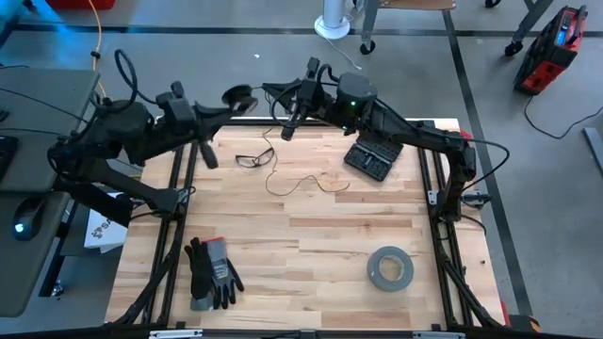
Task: Coil cords
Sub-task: Coil the black wire on the black spool
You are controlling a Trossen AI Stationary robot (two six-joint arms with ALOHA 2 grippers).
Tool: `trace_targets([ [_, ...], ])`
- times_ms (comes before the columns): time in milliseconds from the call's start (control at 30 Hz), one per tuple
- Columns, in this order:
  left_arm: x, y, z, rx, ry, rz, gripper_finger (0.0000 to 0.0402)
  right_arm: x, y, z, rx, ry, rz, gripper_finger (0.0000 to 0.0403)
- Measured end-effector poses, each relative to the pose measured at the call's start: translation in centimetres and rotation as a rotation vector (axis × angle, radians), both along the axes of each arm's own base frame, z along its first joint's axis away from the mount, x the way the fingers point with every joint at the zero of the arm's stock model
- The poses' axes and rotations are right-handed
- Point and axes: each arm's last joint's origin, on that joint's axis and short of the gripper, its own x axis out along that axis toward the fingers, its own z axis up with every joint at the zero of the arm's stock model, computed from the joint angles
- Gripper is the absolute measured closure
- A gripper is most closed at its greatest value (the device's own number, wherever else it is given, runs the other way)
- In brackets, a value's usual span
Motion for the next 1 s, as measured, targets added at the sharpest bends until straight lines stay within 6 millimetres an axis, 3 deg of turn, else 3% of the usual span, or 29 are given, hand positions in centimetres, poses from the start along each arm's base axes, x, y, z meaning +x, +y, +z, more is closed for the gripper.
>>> trace_targets([
  [167, 1.4, -0.3, 0.7, 0.209, 0.037, -0.018, 0.0402, -0.4, 0.6, 0.0, 0.040, 0.036, 0.024, 0.0403],
  [333, 1.5, -0.3, 0.8, 0.236, 0.033, -0.033, 0.0401, -1.2, 1.0, 0.7, 0.123, 0.016, 0.004, 0.0397],
  [733, 1.4, -1.0, 1.0, 0.209, -0.004, -0.075, 0.0401, -4.0, 1.5, -0.1, 0.304, 0.265, 0.003, 0.0251],
  [1000, 1.4, -1.1, 1.0, 0.199, -0.015, -0.115, 0.0401, -5.8, 1.9, 0.3, 0.274, 0.361, 0.106, 0.0231],
])
